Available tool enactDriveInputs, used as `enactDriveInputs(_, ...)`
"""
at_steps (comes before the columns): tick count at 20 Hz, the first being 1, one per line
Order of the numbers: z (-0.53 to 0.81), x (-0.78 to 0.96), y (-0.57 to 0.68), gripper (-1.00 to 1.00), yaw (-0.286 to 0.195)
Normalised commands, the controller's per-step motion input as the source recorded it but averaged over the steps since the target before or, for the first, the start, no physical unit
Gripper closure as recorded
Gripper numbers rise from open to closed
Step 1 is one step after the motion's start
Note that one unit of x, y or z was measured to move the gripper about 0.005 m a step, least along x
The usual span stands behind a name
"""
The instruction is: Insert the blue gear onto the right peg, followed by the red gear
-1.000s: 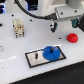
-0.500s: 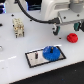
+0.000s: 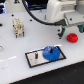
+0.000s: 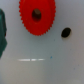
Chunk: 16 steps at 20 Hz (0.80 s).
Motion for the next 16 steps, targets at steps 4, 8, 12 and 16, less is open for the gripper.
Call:
enactDriveInputs(4, -0.29, -0.14, 0.12, -1.00, 0.000)
enactDriveInputs(8, -0.30, -0.13, 0.06, -1.00, 0.000)
enactDriveInputs(12, -0.13, -0.03, 0.01, -1.00, 0.000)
enactDriveInputs(16, -0.07, 0.08, 0.03, -1.00, 0.000)
